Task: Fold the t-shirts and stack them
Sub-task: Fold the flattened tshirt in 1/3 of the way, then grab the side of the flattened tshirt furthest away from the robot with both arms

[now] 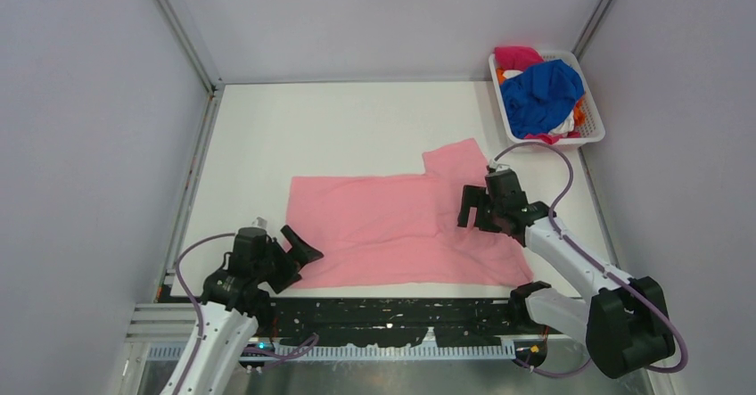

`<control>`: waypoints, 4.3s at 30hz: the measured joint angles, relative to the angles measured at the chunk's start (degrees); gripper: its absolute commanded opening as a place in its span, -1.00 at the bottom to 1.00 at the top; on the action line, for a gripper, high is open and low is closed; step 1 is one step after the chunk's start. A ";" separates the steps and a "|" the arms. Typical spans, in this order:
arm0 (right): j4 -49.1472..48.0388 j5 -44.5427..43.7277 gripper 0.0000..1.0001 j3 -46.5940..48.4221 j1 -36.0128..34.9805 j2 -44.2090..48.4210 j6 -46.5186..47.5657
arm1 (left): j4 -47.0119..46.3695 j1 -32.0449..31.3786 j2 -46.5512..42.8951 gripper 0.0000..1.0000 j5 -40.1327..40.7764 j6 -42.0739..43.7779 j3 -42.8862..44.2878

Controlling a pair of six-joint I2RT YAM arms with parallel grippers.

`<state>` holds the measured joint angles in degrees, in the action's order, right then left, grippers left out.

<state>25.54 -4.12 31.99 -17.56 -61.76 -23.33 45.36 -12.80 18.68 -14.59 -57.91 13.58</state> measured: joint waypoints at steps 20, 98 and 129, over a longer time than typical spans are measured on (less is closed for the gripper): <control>0.74 2.51 0.91 13.14 1.86 -0.94 0.98 | -0.17 2.05 45.09 0.99 9.01 14.47 40.68; -11.63 8.81 0.91 3.69 15.63 -14.93 -3.96 | -17.29 7.67 87.27 0.98 9.66 19.45 57.20; -10.43 8.35 0.91 1.84 18.93 -10.84 -2.47 | -13.81 1.60 93.39 -0.19 7.80 17.97 63.39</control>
<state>15.11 4.23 33.82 1.37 -72.60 -25.80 31.55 -11.20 112.07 -6.79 -39.94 76.97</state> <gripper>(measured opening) 0.954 0.540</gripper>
